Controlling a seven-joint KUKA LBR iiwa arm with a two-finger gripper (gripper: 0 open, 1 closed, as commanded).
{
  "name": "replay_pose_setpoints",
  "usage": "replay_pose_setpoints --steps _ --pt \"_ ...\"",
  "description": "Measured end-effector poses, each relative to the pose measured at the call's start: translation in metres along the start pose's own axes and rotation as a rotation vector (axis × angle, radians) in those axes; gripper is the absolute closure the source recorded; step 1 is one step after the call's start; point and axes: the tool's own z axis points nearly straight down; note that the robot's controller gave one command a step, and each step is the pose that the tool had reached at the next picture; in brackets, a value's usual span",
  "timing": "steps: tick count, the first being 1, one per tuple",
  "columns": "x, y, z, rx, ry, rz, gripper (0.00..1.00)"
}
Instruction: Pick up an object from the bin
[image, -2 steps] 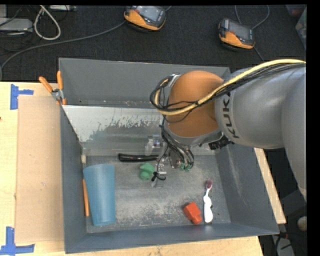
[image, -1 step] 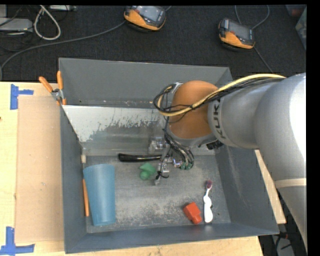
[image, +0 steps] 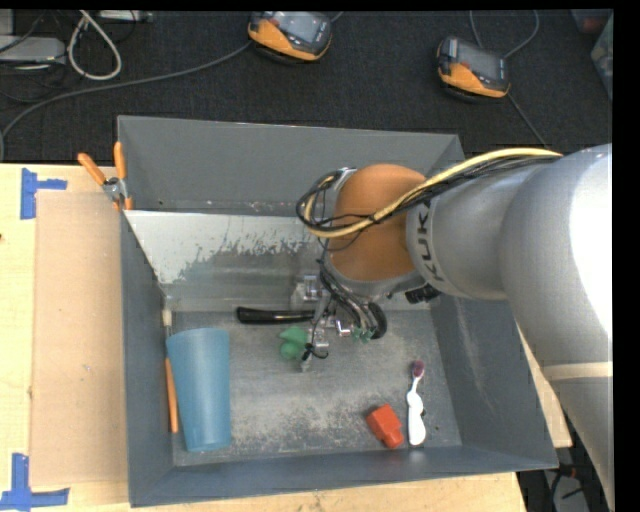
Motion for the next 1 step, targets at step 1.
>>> replay_pose_setpoints --steps 1 --pt "-0.0054 -0.0118 0.0001 0.001 0.005 -0.025 0.0"
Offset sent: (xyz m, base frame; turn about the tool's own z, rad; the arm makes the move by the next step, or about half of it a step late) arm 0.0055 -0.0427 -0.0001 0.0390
